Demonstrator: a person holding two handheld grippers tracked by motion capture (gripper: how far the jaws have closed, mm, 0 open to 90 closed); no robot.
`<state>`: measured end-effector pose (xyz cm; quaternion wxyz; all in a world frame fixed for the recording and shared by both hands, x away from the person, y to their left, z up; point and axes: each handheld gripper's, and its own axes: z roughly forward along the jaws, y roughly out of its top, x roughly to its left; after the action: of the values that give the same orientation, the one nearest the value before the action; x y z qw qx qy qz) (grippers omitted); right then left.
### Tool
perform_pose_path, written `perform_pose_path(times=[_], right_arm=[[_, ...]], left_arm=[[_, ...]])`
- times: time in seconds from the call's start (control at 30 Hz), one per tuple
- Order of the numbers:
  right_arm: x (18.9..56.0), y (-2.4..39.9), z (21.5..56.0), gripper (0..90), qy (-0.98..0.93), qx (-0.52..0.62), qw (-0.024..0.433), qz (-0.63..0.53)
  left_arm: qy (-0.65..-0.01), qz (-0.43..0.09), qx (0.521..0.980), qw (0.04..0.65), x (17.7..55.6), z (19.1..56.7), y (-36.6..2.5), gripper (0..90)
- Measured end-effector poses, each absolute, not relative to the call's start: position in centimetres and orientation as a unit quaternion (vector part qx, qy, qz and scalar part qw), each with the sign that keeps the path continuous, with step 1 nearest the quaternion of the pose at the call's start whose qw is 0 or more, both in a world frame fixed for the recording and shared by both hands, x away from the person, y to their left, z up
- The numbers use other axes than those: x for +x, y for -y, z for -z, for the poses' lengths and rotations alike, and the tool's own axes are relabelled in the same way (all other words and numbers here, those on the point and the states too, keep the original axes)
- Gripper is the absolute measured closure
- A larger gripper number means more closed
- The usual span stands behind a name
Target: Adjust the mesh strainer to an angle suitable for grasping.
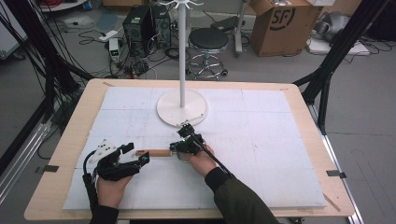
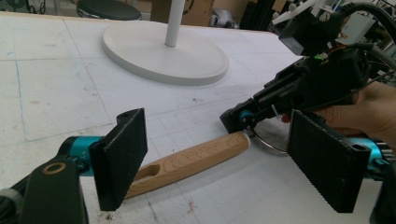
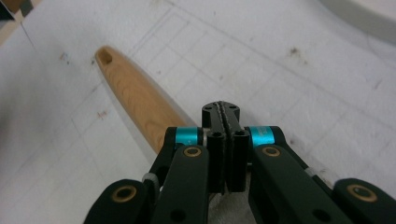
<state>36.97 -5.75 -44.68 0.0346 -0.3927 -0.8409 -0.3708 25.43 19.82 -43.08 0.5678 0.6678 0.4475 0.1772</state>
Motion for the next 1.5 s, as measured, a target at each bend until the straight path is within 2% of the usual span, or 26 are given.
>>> perform_pose_path(times=[0.73, 1.1, 1.3, 1.5], right_arm=[[35.1, 9.1, 44.8, 89.8, 0.848, -0.378, 0.014, 0.371], [34.1, 12.7, 45.2, 89.9, 0.833, -0.396, 0.027, 0.385], [33.5, 12.9, 44.9, 89.9, 0.843, -0.387, 0.01, 0.374], [32.6, 14.3, 45.1, 89.9, 0.836, -0.394, 0.015, 0.382]], left_arm=[[-0.448, -0.177, 0.669, 0.566, 25.4, 43.1, -19.8, 20.9], [-0.448, -0.176, 0.672, 0.563, 25.3, 43.2, -19.7, 20.9], [-0.449, -0.176, 0.671, 0.563, 25.3, 43.2, -19.7, 20.9], [-0.45, -0.176, 0.671, 0.563, 25.3, 43.2, -19.7, 20.9]])
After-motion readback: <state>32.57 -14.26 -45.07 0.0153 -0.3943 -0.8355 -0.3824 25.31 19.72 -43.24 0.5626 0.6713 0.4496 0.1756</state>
